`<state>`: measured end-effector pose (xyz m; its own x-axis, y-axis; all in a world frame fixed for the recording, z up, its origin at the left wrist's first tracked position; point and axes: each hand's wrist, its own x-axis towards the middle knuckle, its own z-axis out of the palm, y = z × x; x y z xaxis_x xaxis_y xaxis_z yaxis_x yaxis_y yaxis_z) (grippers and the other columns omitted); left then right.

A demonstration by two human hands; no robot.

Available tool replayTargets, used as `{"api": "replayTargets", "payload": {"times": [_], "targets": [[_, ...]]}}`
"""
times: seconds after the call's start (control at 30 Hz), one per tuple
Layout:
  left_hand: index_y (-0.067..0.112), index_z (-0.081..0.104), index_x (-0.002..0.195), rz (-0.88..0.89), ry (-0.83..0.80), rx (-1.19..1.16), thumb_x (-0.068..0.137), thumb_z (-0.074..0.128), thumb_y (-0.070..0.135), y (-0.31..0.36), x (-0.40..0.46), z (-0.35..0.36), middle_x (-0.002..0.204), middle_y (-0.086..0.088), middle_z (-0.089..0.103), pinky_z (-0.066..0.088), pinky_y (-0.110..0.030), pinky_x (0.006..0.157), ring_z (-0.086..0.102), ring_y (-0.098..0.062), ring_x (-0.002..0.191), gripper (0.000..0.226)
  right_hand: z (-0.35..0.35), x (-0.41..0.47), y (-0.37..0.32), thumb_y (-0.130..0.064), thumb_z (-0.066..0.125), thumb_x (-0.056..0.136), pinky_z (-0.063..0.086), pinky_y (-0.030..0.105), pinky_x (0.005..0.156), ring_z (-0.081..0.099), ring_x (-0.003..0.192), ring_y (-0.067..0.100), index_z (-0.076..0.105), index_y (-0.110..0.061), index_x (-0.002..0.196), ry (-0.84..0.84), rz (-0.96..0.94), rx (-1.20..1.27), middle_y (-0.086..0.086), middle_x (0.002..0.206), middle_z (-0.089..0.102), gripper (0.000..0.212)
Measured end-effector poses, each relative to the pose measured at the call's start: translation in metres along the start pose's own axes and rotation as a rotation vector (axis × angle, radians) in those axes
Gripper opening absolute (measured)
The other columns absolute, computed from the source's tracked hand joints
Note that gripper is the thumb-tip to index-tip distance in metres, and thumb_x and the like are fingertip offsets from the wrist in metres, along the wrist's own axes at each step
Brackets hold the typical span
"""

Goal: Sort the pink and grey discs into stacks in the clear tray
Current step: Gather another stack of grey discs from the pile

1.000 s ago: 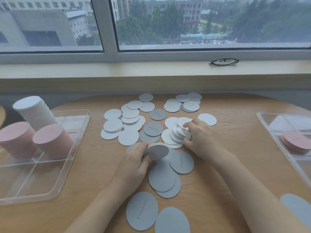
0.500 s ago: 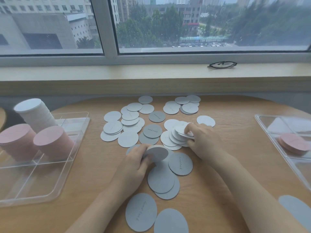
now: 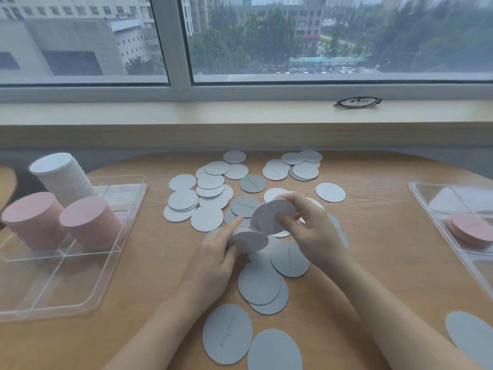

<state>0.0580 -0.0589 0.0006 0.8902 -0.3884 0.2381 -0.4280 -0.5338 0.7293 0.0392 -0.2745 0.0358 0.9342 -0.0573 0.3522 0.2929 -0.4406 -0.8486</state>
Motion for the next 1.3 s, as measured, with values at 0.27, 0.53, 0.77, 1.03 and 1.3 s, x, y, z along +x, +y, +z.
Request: {"api": "replayTargets", "payload": {"times": [0.27, 0.53, 0.77, 1.03, 1.3], "targets": [[0.034, 0.055, 0.138, 0.079, 0.005, -0.004, 0.101, 0.057, 0.013, 0.002, 0.0, 0.001, 0.104, 0.019, 0.062, 0.037, -0.009, 0.082, 0.053, 0.001, 0.096, 0.043, 0.013, -0.004, 0.007, -0.031, 0.058, 0.084, 0.042, 0.025, 0.083, 0.055, 0.099, 0.011, 0.066, -0.032, 0.104, -0.064, 0.048, -0.09, -0.009, 0.096, 0.064, 0.022], [0.043, 0.058, 0.12, 0.053, 0.03, -0.042, 0.099, 0.058, 0.014, 0.003, 0.0, 0.0, 0.096, 0.017, 0.066, 0.039, -0.012, 0.075, 0.057, -0.002, 0.082, 0.036, 0.022, -0.01, 0.0, -0.069, 0.027, 0.094, 0.026, 0.03, 0.106, 0.034, 0.117, 0.004, 0.042, -0.029, 0.146, -0.324, -0.127, -0.424, -0.014, 0.124, 0.051, 0.067], [0.044, 0.049, 0.127, 0.08, -0.007, -0.02, 0.099, 0.058, 0.01, 0.009, -0.003, 0.001, 0.099, 0.022, 0.059, 0.037, -0.007, 0.079, 0.053, 0.007, 0.093, 0.045, 0.024, -0.008, 0.002, -0.064, 0.037, 0.093, 0.019, 0.025, 0.11, 0.032, 0.129, 0.009, 0.031, -0.027, 0.151, -0.313, -0.155, -0.432, -0.008, 0.137, 0.048, 0.069], [0.041, 0.056, 0.105, 0.058, -0.023, -0.05, 0.098, 0.06, 0.012, 0.007, -0.002, -0.001, 0.095, 0.019, 0.062, 0.037, -0.011, 0.072, 0.053, 0.004, 0.083, 0.029, -0.028, 0.01, 0.041, -0.054, 0.054, 0.092, 0.031, 0.04, 0.105, 0.04, 0.128, 0.025, 0.044, -0.023, 0.142, -0.02, 0.251, -0.924, 0.002, 0.139, 0.043, 0.06], [0.036, 0.06, 0.107, 0.042, -0.036, -0.063, 0.099, 0.059, 0.013, 0.004, -0.002, -0.001, 0.098, 0.017, 0.064, 0.038, -0.012, 0.073, 0.055, -0.001, 0.087, 0.024, -0.035, 0.012, 0.04, -0.047, 0.047, 0.098, 0.034, 0.038, 0.095, 0.058, 0.102, 0.024, 0.065, -0.025, 0.114, 0.072, 0.142, -0.969, -0.002, 0.108, 0.064, 0.032]]}}
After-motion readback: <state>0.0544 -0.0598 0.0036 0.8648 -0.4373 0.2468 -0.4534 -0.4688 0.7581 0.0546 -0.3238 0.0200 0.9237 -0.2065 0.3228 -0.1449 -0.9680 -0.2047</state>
